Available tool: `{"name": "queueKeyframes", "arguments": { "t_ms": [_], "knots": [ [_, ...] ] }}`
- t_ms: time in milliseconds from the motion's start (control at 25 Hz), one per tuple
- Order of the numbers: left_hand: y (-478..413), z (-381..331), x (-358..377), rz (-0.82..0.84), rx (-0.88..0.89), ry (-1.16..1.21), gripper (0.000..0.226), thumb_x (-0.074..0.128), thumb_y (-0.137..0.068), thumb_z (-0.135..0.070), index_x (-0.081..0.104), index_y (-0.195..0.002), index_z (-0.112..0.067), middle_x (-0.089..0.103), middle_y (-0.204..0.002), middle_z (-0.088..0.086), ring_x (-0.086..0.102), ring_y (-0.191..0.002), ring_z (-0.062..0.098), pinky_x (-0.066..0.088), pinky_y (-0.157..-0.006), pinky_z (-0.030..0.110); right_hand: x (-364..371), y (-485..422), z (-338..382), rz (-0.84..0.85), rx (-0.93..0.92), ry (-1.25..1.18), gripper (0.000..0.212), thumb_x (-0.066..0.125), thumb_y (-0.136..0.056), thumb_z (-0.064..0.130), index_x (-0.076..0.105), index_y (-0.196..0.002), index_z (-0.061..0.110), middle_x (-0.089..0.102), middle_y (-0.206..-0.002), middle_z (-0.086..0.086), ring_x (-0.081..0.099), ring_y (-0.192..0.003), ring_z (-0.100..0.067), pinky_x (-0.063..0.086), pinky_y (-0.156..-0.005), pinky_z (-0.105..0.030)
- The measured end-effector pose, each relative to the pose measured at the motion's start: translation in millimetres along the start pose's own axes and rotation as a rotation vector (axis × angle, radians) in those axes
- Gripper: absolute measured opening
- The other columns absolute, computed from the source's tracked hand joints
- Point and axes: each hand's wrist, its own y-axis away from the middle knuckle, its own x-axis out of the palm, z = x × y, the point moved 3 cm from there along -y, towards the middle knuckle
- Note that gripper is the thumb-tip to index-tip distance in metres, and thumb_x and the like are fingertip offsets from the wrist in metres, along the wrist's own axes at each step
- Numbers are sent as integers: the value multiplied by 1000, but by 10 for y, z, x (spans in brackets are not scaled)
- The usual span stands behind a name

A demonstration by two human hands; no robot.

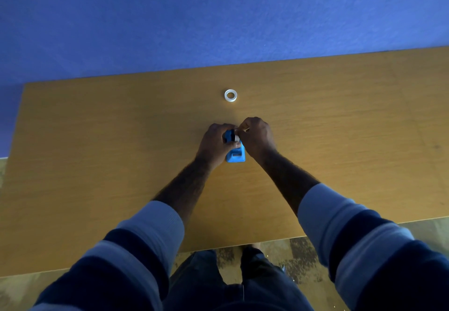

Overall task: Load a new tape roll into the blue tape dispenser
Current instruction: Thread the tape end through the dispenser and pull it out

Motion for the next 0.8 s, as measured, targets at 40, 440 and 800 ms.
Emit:
{"name": "queueKeyframes", "arguments": {
  "t_ms": [40,440,800],
  "knots": [
    [3,1,3,-2,0,-2,44,82,-76,-21,69,-119,-22,57,-108,-6,57,-100,9,45,-80,21,2,-17,19,1,8,13,4,68,-90,16,70,-89,12,67,-95,-4,61,-81,-15,43,-58,-23],
    [5,49,-9,-2,-21,-2,53,84,-76,-27,64,-124,-19,58,-114,-3,60,-102,12,47,-80,18,-4,-144,72,52,48,43,8,64,-91,15,70,-91,10,68,-92,-6,63,-81,-17,55,-66,-33],
    [-7,-1,-32,6,-20,-21,45,83,-76,-21,68,-118,-22,56,-107,-6,57,-94,7,41,-76,14,-16,-31,57,20,13,69,12,69,-91,18,72,-98,8,67,-99,-6,61,-84,-16,43,-61,-24]
  ]
}}
